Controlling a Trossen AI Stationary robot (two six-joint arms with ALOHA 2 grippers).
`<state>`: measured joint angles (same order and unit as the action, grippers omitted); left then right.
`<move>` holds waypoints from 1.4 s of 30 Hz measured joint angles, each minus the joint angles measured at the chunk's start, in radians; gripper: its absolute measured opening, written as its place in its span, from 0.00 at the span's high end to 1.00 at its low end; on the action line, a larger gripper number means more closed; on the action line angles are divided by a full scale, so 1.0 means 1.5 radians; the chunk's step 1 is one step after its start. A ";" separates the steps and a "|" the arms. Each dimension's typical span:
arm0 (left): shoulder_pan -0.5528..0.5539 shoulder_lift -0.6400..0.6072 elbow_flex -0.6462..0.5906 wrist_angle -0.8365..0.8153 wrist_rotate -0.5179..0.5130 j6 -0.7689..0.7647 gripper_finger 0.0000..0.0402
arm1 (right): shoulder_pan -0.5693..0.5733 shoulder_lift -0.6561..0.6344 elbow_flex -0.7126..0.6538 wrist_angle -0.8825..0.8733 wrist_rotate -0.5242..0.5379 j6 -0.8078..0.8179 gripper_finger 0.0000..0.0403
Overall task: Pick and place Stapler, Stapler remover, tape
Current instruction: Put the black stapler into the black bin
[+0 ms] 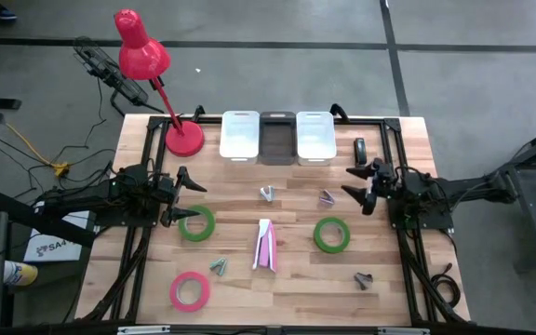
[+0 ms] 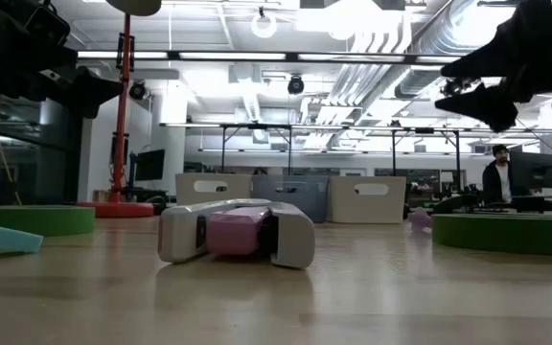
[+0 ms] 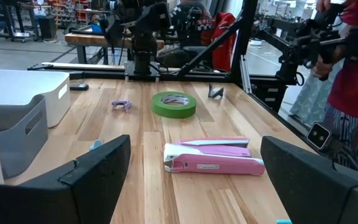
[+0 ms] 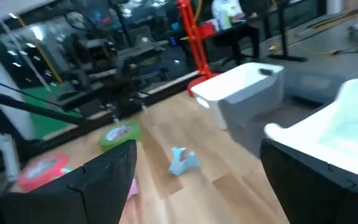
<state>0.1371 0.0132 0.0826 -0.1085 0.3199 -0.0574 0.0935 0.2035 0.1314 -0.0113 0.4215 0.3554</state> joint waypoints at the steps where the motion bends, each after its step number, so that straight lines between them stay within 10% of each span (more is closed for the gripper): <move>1: 0.000 0.000 0.000 0.000 0.000 0.000 0.11 | -0.005 0.000 0.013 -0.020 -0.001 -0.005 0.17; 20: 0.000 0.000 0.000 0.000 0.002 0.000 0.11 | -0.127 0.133 0.250 -0.177 -0.125 -0.080 0.17; 42: 0.000 0.000 0.000 0.000 -0.001 0.000 0.11 | -0.316 0.335 0.504 -0.488 -0.011 0.130 0.17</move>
<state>0.1371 0.0132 0.0826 -0.1085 0.3187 -0.0574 -0.3807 0.7067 0.8877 -0.7440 0.4048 0.5508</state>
